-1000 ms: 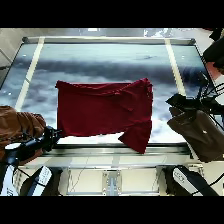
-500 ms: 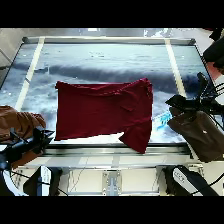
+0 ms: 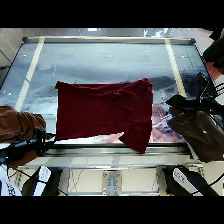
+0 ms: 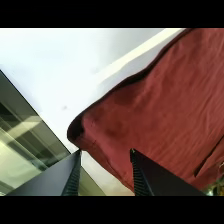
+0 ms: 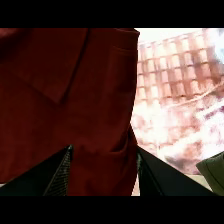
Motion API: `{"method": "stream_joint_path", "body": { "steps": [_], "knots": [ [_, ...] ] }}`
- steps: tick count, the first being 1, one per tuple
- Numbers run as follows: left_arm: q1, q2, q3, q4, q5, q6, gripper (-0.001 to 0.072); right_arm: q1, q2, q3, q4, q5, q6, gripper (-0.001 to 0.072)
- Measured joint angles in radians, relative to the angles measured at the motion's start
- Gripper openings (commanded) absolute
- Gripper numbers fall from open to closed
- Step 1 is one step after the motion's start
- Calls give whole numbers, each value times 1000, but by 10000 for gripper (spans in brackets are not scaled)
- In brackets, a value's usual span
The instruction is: Fold the shirts.
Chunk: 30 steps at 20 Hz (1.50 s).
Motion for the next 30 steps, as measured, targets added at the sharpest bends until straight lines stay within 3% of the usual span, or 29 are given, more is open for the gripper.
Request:
{"method": "stream_joint_path", "body": {
  "steps": [9,15,16,17,18,25,30],
  "knots": [
    [-1,-120,0,-26,24,26,378,0,0,0,0,-2,0,446],
    [-2,-174,0,-89,69,73,336,0,0,0,3,-14,0,445],
    [-6,-187,0,-102,77,84,251,0,0,0,5,-17,1,446],
    [-14,-200,0,-108,90,97,59,0,0,0,6,-17,2,445],
    [-25,-215,0,-108,105,111,10,0,0,0,7,-19,3,445],
    [-111,-258,2,-152,142,178,9,0,0,-15,32,48,10,445],
    [-122,-262,3,-161,150,238,9,0,-31,-190,60,36,33,446]
  ]
}}
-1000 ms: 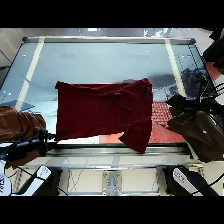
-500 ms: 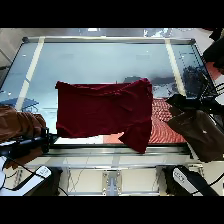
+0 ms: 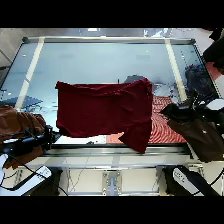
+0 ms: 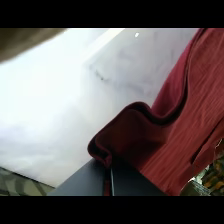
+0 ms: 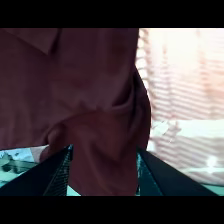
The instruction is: Fold the shirts.
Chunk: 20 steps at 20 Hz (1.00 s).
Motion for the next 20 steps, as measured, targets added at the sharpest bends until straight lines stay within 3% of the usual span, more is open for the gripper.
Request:
{"method": "stream_joint_path", "body": {
  "steps": [5,13,15,18,20],
  "knots": [
    [-2,0,0,-15,5,29,9,0,-141,-121,131,-146,-80,445],
    [-2,-2,0,-84,21,78,9,0,-334,-148,310,-229,-219,436],
    [-2,-2,0,-93,15,82,9,3,-348,-150,320,-258,-241,208],
    [-2,-2,0,-101,11,87,8,37,-357,-151,354,-298,-296,18],
    [-3,0,1,-106,9,109,8,70,-360,-148,388,-312,-328,16]
  ]
}}
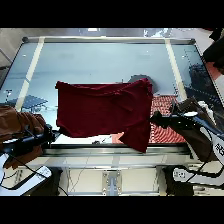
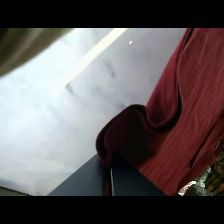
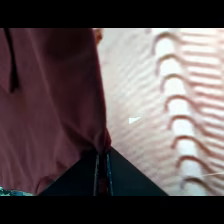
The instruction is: Fold the shirts.
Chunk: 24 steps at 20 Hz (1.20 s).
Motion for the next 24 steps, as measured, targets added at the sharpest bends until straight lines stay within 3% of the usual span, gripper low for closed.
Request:
{"method": "stream_joint_path", "body": {
  "steps": [4,8,12,17,21,24],
  "knots": [
    [0,58,77,-14,-81,53,7,32,38,71,36,98,-48,14],
    [0,229,305,-19,-207,78,7,39,240,220,29,264,-40,15],
    [-10,383,633,-24,-286,61,7,41,558,439,-82,388,90,14],
    [-58,424,1066,-14,-340,20,8,41,830,734,-234,425,259,14],
    [-138,392,1358,194,-347,-66,8,41,851,926,-337,426,314,13],
    [-325,348,1459,473,-346,-146,7,42,784,990,-400,451,330,13]
  ]
}}
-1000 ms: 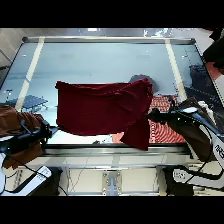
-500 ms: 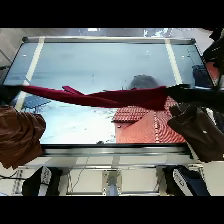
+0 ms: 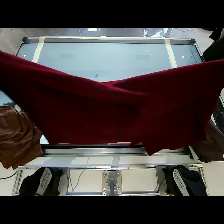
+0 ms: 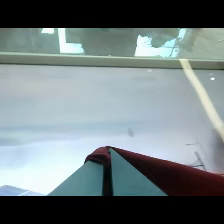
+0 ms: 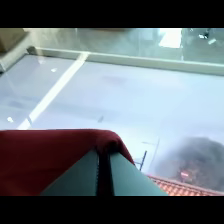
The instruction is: Fold the shirts.
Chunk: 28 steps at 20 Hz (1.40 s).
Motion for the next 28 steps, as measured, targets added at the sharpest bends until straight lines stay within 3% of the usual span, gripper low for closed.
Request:
{"method": "stream_joint_path", "body": {
  "steps": [4,9,12,17,18,19,20,21,24,28],
  "knots": [
    [-220,-153,44,338,6,-85,7,2,-195,6,-13,70,6,14],
    [-302,-476,57,505,43,-127,8,92,-539,-59,34,14,-44,15],
    [-315,-681,59,537,130,-134,8,181,-769,-76,41,-159,-69,14],
    [-323,-935,60,551,331,-159,9,254,-1042,-80,63,-562,-76,17],
    [-324,-963,60,547,370,-164,21,260,-1073,-79,66,-631,-72,59],
    [-325,-987,60,534,407,-169,157,262,-1094,-77,71,-689,-66,211],
    [-326,-1001,60,513,443,-172,399,265,-1110,-70,77,-745,-63,377],
    [-327,-1009,61,486,478,-179,563,264,-1120,-58,81,-783,-56,453],
    [-323,-978,61,415,530,-179,587,239,-1126,28,85,-789,-25,445],
    [-264,-806,60,401,494,-180,582,134,-1049,200,6,-502,-8,442]
  ]
}}
